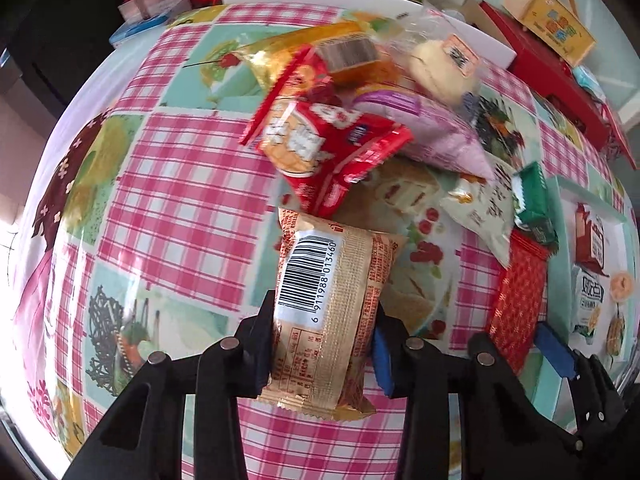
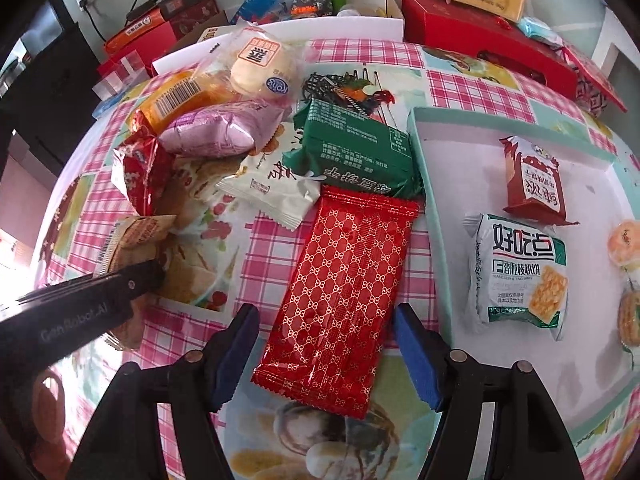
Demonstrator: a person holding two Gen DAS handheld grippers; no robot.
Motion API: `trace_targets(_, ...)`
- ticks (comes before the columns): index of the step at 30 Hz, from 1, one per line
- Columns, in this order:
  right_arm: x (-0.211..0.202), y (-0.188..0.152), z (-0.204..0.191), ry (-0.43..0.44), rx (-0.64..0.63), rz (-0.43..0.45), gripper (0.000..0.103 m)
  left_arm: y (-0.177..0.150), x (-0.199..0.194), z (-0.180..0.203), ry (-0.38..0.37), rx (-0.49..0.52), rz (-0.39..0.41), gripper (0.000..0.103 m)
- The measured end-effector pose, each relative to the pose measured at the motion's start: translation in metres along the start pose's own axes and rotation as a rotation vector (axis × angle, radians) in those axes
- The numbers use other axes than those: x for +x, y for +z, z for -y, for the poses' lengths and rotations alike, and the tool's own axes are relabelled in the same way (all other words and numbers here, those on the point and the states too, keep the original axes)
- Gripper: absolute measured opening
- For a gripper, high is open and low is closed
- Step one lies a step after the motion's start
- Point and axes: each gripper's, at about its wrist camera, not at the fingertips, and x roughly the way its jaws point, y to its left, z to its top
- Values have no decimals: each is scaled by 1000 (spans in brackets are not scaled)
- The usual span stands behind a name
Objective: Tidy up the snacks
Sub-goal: 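Grasp the beige bread pack with the left gripper while the right reaches the red patterned pack, then close the right gripper on the red patterned pack while the left holds the bread pack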
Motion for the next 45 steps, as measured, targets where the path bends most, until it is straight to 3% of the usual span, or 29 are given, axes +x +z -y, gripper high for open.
trace_targets(3, 2, -3, -8, -44, -46, 8, 72, 0, 2, 11, -3, 21, -2, 42)
trace_targets(14, -1, -3, 0, -48, -39, 28, 58, 0, 2, 18, 19, 38, -5, 42)
trace_targets(23, -8, -3, 7, -26, -17, 29, 51, 0, -2, 36, -28, 61, -15, 42)
trace_targets(45, -47, -7, 9, 47, 3, 99, 46, 3, -44, 62, -44, 92, 77, 39)
